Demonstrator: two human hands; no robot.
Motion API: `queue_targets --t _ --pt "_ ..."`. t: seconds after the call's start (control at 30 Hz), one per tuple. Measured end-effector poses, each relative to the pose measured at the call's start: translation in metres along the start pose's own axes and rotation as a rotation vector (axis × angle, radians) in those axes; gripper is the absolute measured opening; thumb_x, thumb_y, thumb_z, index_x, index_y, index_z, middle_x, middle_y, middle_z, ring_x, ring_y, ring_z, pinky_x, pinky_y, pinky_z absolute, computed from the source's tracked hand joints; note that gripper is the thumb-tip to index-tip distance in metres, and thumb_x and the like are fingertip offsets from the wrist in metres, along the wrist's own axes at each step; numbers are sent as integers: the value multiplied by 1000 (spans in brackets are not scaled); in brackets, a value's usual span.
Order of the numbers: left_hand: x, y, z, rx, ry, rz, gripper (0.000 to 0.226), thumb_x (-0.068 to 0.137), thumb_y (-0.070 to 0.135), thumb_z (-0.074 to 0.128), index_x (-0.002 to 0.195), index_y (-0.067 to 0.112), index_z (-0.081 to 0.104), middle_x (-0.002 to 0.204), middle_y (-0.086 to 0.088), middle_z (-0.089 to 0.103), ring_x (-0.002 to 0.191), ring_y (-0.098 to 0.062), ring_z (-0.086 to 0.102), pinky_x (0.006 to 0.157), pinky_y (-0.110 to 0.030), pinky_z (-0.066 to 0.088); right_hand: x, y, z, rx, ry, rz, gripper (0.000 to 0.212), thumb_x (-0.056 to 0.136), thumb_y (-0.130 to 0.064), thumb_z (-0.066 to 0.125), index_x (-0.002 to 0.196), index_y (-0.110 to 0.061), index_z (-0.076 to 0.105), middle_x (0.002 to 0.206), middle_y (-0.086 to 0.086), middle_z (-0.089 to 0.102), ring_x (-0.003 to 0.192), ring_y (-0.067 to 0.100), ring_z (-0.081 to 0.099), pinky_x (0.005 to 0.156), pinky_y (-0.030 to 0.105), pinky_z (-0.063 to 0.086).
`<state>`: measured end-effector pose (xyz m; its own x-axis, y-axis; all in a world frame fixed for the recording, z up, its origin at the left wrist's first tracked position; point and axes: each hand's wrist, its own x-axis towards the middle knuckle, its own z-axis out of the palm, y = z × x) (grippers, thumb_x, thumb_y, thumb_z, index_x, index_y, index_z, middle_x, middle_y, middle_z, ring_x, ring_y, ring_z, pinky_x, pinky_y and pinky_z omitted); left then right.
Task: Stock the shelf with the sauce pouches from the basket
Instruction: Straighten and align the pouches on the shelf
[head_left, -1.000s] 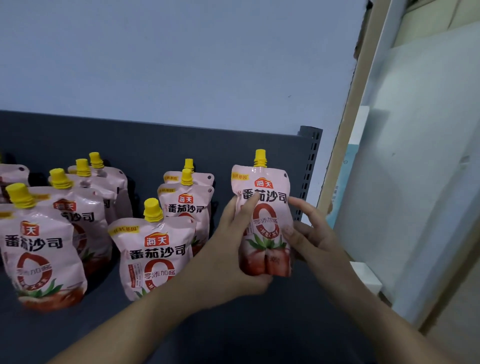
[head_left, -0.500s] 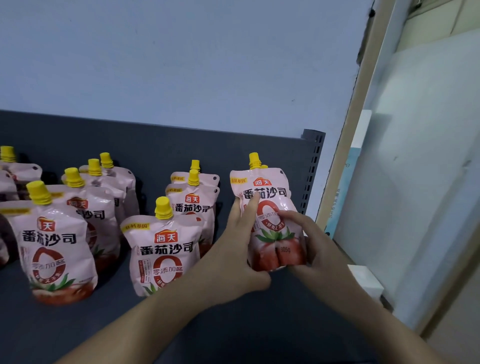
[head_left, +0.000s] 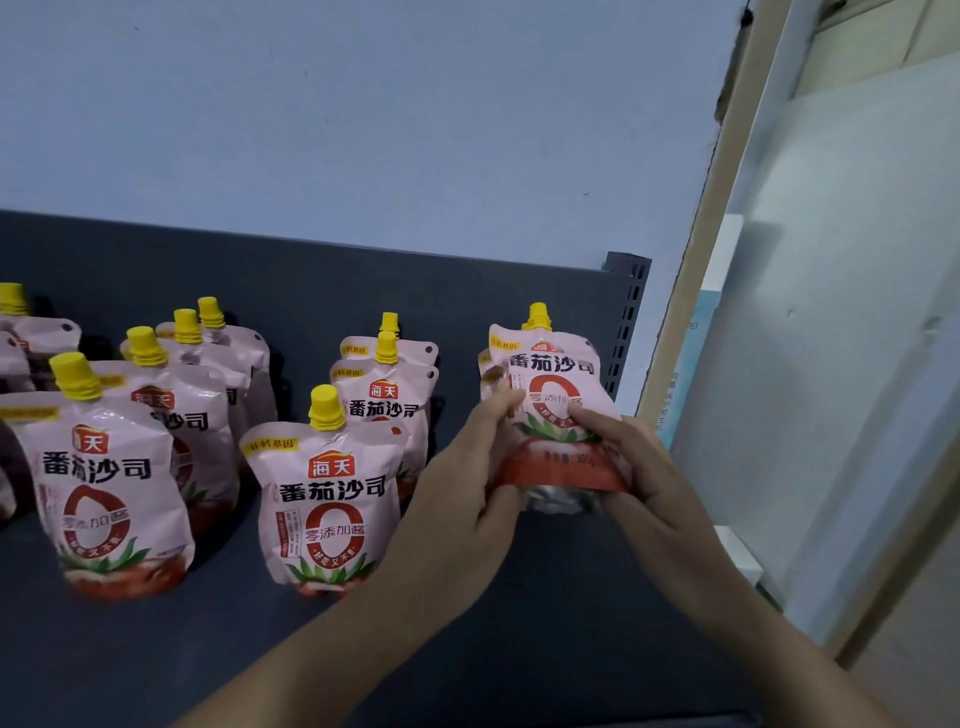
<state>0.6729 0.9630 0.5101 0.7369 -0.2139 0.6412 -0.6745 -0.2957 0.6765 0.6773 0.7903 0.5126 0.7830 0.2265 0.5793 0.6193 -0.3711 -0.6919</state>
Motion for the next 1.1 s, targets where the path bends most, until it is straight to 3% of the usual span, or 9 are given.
queue_targets --t 0.07,0.17,0.3,0.43,0.5,0.7,0.83,1.0,1.1 --pt "-1 7 1 -170 20 -28 66 84 1 51 134 38 31 130 23 50 121 1 51 96 -20 48 -2 1 -1 99 12 4 56 77 -11 46 111 -55 53 108 -43 47 111 -13 47 76 7 49" --pt "3 7 -1 -558 -51 -325 79 76 -15 60 125 41 32 103 39 63 101 3 64 77 -18 55 -7 6 1 220 66 7 58 77 -9 47 102 -61 55 106 -43 50 111 -11 51 76 13 52" --pt "19 9 -8 -1154 -232 -642 57 68 -3 63 124 3 52 114 -15 69 102 -27 67 83 -37 58 -13 15 4 221 62 -20 61 84 -2 47 109 -57 53 116 -34 49 117 -4 49 83 13 50" --pt "20 1 10 -737 -28 -687 39 79 -9 61 111 13 57 106 -8 71 101 -24 67 88 -40 55 -15 22 -6 301 -310 101 93 72 9 48 134 -54 21 132 -37 36 124 0 47 91 21 49" --pt "16 -7 15 -718 -6 -694 46 78 -14 60 111 18 56 106 -5 71 102 -22 66 89 -41 54 -10 25 -11 476 -313 239 96 76 8 57 132 -55 12 131 -22 52 119 10 57 85 27 54" --pt "22 -22 25 -530 -74 -587 42 87 -2 56 117 27 56 113 2 69 108 -14 64 91 -35 54 19 41 -7 171 -58 343 33 75 2 69 93 -24 61 77 -14 75 91 14 70 63 15 54" --pt "22 -20 27 -348 -9 -545 49 89 8 57 130 30 43 125 10 58 117 -8 53 96 -28 46 28 49 5 80 27 292 32 73 -1 72 89 -27 62 87 -12 71 86 5 69 69 19 57" --pt "-25 8 5 20 -56 -124 56 86 14 59 128 41 34 125 33 43 116 20 40 94 -1 36 38 58 4 160 -16 321 30 76 3 68 89 -23 61 82 -12 73 81 0 70 65 16 55" --pt "-46 10 -25 307 156 211 39 80 19 55 117 29 51 116 20 54 114 5 49 96 -8 37 41 62 5 194 -17 320 30 77 2 67 93 -23 61 87 -11 72 82 -2 69 64 14 54"
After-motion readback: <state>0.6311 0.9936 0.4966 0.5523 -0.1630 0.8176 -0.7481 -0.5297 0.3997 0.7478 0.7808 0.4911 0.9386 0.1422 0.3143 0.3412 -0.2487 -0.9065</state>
